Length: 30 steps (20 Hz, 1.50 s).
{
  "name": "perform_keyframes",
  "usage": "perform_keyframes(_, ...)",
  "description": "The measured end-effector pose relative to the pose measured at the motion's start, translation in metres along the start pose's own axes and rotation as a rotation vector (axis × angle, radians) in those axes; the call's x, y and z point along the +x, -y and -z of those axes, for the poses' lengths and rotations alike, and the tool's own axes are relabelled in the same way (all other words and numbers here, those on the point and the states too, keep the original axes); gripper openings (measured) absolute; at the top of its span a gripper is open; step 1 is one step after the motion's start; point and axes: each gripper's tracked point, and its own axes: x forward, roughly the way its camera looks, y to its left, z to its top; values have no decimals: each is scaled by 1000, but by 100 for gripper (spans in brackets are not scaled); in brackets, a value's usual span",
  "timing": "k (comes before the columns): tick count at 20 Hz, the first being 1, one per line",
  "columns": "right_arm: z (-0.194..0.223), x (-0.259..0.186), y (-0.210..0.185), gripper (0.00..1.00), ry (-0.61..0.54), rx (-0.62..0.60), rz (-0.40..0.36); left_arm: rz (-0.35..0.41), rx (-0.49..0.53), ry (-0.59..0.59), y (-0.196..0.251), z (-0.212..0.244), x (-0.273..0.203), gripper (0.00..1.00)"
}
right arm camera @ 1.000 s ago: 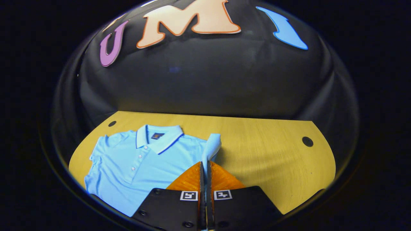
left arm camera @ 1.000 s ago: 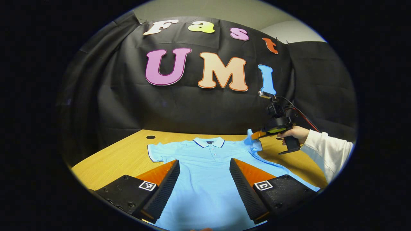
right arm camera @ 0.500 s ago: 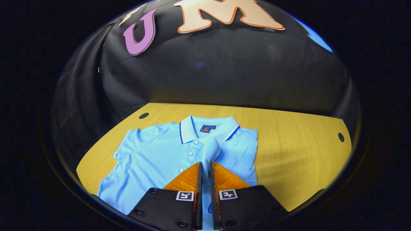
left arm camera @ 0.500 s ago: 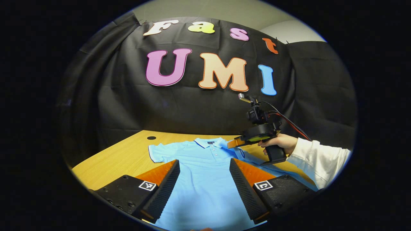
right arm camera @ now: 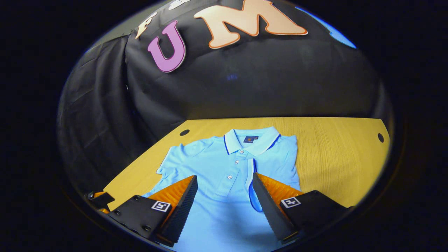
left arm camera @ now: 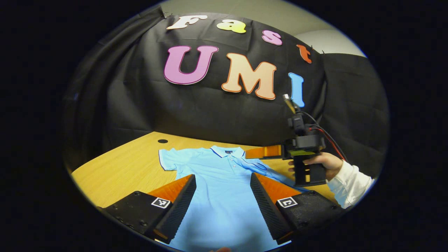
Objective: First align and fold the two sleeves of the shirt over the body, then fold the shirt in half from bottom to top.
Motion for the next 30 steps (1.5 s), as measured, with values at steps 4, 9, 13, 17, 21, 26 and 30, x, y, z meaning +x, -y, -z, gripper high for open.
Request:
perform_keyframes(4, -2, -67, 12, 98, 129, -75, 40, -69, 12, -6, -44, -9, 3, 94)
perform_keyframes(9, 19, -136, 21, 98, 196, -57, 43, -127, 82, -32, -95, -39, 22, 94)
perform_keyframes(13, 28, -172, 28, 98, 226, -53, 57, -138, 52, -72, -121, -54, 50, 94)
perform_keyframes(17, 34, -201, 34, 98, 258, -56, 84, -117, -18, -109, -140, -67, 89, 94)
perform_keyframes(21, 42, -213, 30, 98, 263, -42, 64, -110, -66, -226, -161, -53, 137, 94)
perform_keyframes(26, 49, -212, 43, 98, 264, -82, 110, -118, -73, -359, -184, -7, 185, 94)
perform_keyframes(30, 57, -210, 55, 98, 256, -76, 143, -155, -59, -443, -196, 30, 199, 94)
